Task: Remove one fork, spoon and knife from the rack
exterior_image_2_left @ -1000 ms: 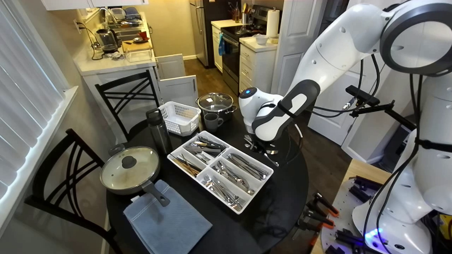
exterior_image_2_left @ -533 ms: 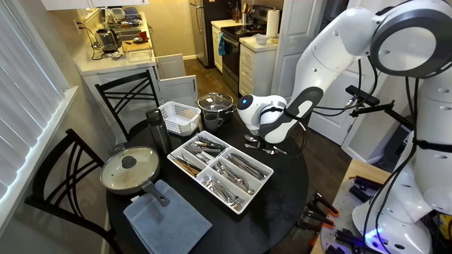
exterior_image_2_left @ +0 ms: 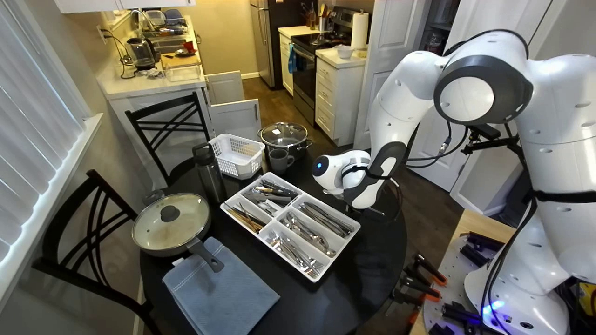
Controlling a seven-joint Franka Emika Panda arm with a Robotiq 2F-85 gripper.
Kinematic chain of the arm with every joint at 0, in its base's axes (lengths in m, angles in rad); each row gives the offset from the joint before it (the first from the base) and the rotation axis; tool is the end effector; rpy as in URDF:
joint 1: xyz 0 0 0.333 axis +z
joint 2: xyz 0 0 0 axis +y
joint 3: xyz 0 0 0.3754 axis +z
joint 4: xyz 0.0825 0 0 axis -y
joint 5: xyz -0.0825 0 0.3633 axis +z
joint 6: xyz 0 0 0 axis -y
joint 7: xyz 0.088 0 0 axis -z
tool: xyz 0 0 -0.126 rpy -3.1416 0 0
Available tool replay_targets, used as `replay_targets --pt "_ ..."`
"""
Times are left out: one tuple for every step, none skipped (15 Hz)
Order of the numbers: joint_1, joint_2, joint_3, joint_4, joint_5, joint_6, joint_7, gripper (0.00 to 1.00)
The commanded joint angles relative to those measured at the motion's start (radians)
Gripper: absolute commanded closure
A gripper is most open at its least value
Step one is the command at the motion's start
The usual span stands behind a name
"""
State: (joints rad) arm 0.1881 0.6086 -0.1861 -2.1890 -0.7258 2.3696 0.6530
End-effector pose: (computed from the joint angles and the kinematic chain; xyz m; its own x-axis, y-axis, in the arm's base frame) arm 0.5188 -0.0193 0.1377 0.9721 -0.0672 -0.2247 0.0719 -0.8266 0.5581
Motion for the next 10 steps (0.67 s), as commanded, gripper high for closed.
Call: replay_targets --pt "0.010 0.034 -0.020 0.039 -0.051 0.023 0.048 0.98" --pt "0.010 0.040 -0.022 0.050 -0.058 0.027 0.054 0.98" --pt "0.010 0.044 -0.023 0.059 -0.067 0.030 0.062 0.98" --pt "0.009 0.048 -0.023 0.067 -0.077 0.035 0.071 0.98" --pt "0.009 0.053 -0.023 0.073 -0.083 0.044 0.080 0.98" --pt "0.010 0.056 -0.024 0.077 -0.090 0.057 0.092 0.98" --pt "0.009 0.058 -0.022 0.078 -0.093 0.075 0.102 0.98" --pt "0.009 0.060 -0.022 0.078 -0.097 0.090 0.116 0.98" --pt "0.005 0.064 -0.017 0.079 -0.090 0.098 0.124 0.98" --pt "0.004 0.066 -0.016 0.078 -0.083 0.110 0.133 0.82"
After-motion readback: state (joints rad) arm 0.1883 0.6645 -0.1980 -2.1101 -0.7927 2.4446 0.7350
